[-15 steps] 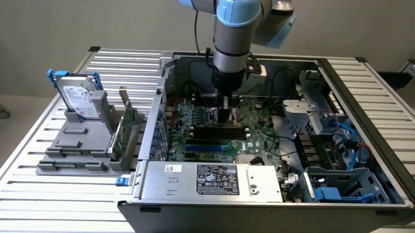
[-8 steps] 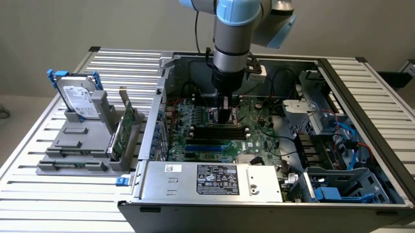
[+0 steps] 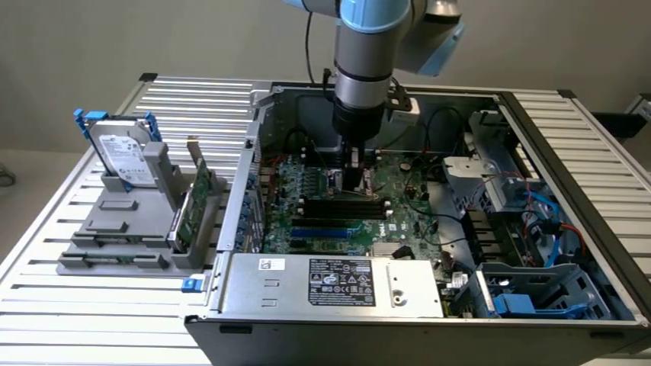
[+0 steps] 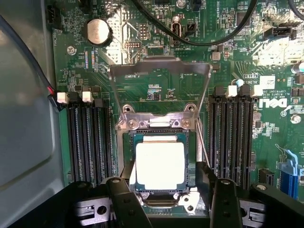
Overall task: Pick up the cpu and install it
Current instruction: 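Place the cpu into insertion slot, then close the cpu cover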
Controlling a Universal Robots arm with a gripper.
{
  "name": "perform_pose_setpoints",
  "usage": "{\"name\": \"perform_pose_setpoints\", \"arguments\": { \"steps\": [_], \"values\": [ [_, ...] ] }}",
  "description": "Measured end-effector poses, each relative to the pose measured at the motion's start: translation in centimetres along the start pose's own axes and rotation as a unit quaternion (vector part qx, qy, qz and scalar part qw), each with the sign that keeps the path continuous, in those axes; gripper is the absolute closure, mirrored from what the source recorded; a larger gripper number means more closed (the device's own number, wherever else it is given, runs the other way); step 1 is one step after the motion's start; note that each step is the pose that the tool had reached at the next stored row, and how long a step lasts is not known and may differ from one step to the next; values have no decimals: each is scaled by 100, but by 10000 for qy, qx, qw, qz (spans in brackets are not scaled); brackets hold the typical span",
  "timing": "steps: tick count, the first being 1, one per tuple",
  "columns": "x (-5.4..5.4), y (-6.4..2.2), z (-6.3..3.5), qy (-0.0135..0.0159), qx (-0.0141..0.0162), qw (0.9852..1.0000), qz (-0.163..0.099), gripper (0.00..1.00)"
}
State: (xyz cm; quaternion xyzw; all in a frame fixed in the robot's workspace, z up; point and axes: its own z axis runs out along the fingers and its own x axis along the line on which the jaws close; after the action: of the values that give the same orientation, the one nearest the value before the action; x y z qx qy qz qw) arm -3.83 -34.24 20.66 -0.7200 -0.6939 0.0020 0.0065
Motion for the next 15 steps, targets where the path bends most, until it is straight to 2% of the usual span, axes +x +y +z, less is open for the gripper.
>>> {"name": "perform_pose_setpoints", "arguments": {
  "steps": [9,11,12,15],
  "values": [
    [1,-3,-276,-1,0,10000,0,37],
    [2,-4,-316,0,0,10000,0,29],
    [2,-4,-335,-1,0,10000,0,29],
    [3,4,-368,0,0,10000,-1,12]
  ]
}}
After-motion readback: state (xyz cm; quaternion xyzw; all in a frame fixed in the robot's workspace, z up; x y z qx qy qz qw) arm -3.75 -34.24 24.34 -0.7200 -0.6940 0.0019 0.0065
